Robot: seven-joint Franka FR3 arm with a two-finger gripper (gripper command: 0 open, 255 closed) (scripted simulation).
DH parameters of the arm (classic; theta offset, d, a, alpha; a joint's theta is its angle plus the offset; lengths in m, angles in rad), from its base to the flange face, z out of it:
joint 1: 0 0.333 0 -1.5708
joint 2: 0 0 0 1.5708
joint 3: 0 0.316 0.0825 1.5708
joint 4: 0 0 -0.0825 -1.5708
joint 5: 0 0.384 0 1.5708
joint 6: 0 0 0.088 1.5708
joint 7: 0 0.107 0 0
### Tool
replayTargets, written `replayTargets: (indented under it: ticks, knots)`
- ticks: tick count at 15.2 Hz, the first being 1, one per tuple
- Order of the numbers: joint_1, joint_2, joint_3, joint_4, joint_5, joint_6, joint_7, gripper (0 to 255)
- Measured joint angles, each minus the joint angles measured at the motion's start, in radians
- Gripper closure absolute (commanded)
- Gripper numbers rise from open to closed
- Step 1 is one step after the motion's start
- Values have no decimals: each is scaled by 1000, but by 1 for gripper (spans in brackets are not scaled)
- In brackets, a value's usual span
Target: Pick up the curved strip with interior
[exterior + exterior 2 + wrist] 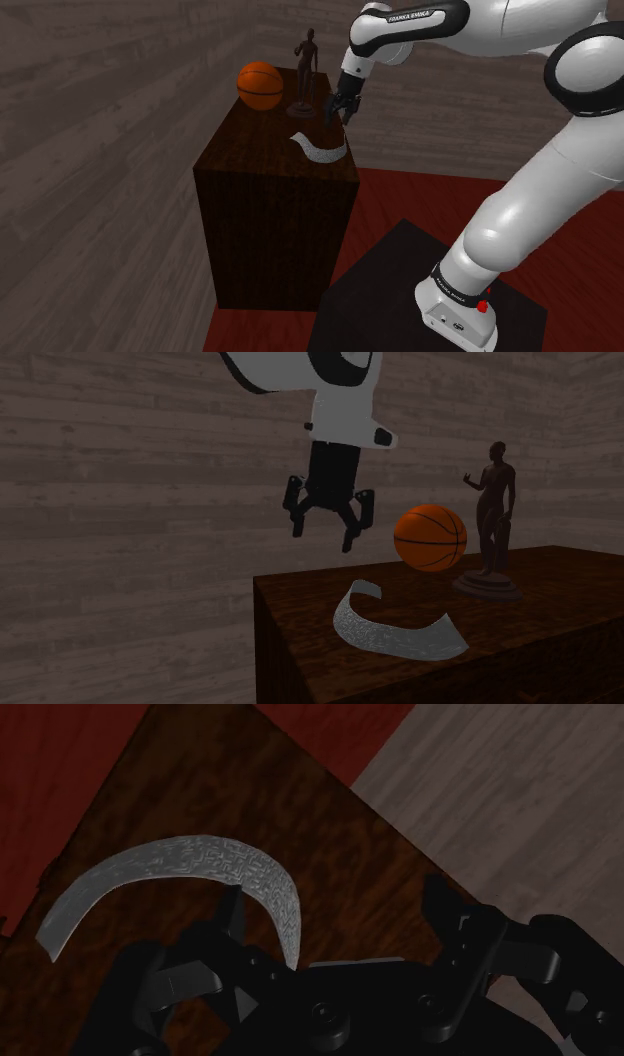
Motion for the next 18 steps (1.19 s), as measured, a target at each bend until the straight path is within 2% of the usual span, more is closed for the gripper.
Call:
replayTargets:
  ticks: [6, 12, 14, 18]
  knots:
    - [-7, 231, -12, 188, 71, 37, -5, 0]
    - [-32, 479, -12, 448, 141, 20, 2, 0]
    - [-35, 515, -11, 472, 151, 31, 1, 0]
    - [-37, 536, -8, 455, 161, 68, -12, 0]
